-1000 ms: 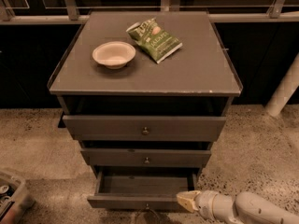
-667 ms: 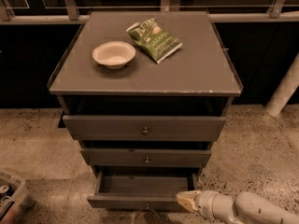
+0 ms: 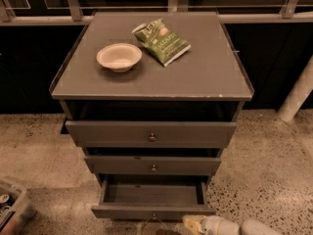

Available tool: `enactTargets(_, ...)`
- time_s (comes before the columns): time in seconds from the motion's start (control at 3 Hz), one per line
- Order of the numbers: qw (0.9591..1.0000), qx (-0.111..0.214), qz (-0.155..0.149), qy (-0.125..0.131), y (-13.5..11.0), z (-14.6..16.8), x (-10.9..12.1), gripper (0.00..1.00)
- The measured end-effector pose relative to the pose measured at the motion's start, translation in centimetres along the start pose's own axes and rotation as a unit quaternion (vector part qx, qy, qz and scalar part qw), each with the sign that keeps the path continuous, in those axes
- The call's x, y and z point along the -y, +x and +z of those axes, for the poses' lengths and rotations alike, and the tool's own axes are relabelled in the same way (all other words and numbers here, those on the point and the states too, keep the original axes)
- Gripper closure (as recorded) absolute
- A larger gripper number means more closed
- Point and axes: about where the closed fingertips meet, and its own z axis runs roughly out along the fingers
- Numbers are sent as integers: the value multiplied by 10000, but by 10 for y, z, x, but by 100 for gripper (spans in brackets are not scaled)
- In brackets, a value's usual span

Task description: Close bottom drawer

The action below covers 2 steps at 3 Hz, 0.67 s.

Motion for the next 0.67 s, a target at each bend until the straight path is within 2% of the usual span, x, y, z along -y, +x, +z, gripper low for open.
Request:
enactTargets(0.33,9994,94,322,73,33,23,19,100)
enactTargets(0.67,9987,123,482,135,50,46,39,100)
